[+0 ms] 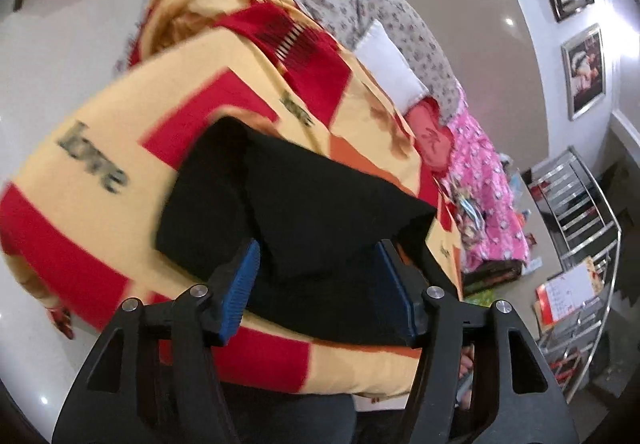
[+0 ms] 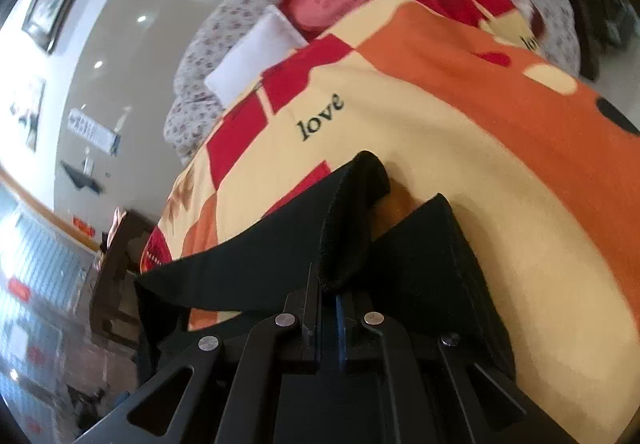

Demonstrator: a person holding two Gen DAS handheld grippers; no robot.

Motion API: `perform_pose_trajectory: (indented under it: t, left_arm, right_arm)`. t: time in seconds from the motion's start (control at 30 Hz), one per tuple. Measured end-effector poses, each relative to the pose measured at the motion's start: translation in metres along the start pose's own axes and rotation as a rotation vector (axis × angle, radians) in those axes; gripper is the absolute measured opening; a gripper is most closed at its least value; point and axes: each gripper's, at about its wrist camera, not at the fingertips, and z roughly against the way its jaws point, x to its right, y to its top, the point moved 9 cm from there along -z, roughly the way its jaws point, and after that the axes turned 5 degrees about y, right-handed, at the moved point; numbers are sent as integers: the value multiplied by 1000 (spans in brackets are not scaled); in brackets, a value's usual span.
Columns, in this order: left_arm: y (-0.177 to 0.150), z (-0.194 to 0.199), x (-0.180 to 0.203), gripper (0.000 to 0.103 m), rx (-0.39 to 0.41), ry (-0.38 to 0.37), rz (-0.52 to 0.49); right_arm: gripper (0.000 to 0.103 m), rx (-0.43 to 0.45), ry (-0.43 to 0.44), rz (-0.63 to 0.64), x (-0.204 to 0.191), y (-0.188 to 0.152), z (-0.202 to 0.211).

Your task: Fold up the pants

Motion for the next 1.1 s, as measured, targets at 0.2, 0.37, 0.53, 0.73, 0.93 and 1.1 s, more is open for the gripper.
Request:
perform_pose_trajectory:
  t: [0.2, 0.37, 0.53, 0.73, 0.93, 1.1]
  left_arm:
    - [-32, -40, 32, 58, -126, -115, 60]
    - [-33, -64, 34, 58, -120, -90, 114]
    - [-29, -65, 25, 59, -83, -70, 180]
    - [1, -49, 2, 59, 77, -11, 260]
    - [-4, -51, 8, 59, 138, 30, 168]
    - [-6, -48, 9, 30, 164, 76, 95]
  right_arm:
    - [4, 7, 5, -2, 0, -1, -1]
    - [4, 10, -7, 8, 1, -1, -1]
    - [4, 11, -3, 6, 1, -1, 0]
    - [4, 13, -1, 3, 2, -1, 0]
    - [4, 13, -2, 3, 1, -1, 0]
    - [4, 14, 9, -3, 2, 0, 0]
